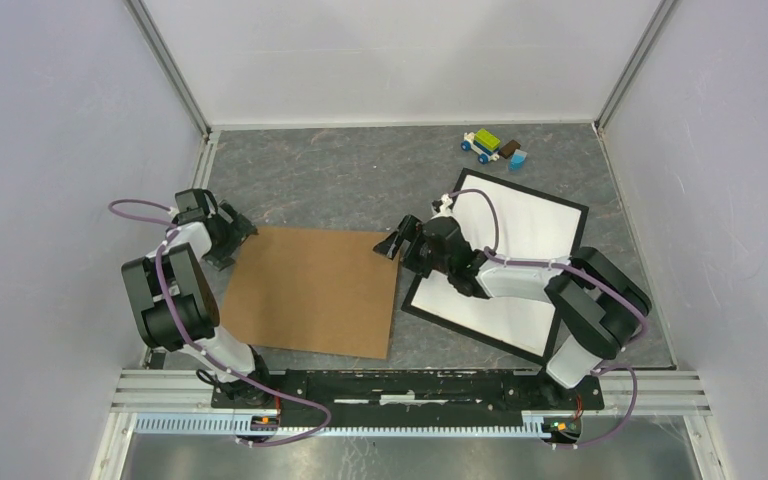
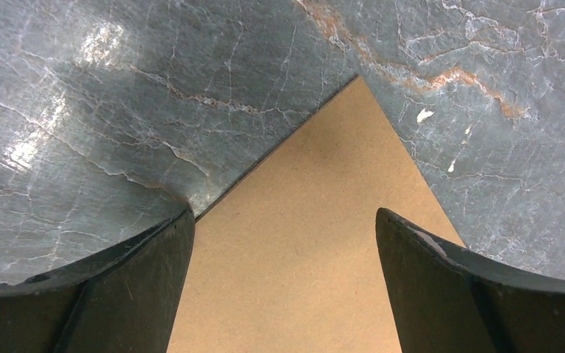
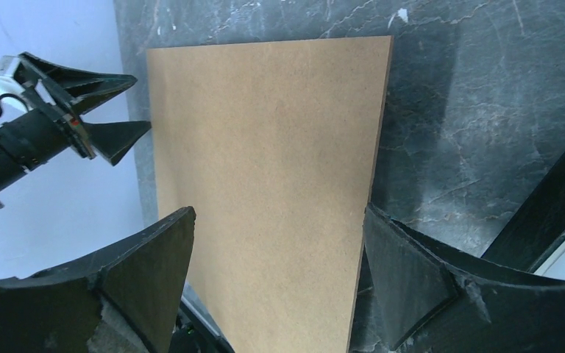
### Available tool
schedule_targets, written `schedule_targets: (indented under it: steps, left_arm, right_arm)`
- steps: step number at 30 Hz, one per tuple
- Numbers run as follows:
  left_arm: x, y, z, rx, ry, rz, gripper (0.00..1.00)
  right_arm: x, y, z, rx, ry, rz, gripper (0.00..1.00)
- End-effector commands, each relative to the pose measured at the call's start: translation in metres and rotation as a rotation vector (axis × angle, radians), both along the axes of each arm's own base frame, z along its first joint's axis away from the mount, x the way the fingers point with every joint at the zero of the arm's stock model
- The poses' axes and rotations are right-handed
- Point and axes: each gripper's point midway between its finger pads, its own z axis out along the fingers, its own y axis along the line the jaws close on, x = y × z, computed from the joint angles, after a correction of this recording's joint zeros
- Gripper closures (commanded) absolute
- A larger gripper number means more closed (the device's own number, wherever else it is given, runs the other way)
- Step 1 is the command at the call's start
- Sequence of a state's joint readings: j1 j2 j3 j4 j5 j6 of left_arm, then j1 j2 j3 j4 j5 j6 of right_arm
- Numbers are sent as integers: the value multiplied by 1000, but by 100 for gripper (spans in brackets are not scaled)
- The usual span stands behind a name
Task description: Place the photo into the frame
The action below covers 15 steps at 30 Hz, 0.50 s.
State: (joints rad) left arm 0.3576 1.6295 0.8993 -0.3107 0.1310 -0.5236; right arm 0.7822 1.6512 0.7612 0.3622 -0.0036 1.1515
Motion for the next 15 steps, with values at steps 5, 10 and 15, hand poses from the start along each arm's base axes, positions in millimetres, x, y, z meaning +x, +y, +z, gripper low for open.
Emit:
schedule_targets:
  steps: [5,10,15]
  left_arm:
    - [-57,-76,-31,-265,238,-10,2]
    - [-54,-93,-28,-257,235,-40,2]
    - [-50,-110,-25,-251,228,-68,2]
  right_arm:
    - [-12,11,69,219,-103,13,11]
    - [-13,-5,58,189,-81,-20,11]
    - [-14,-27,45,148,-68,-52,10]
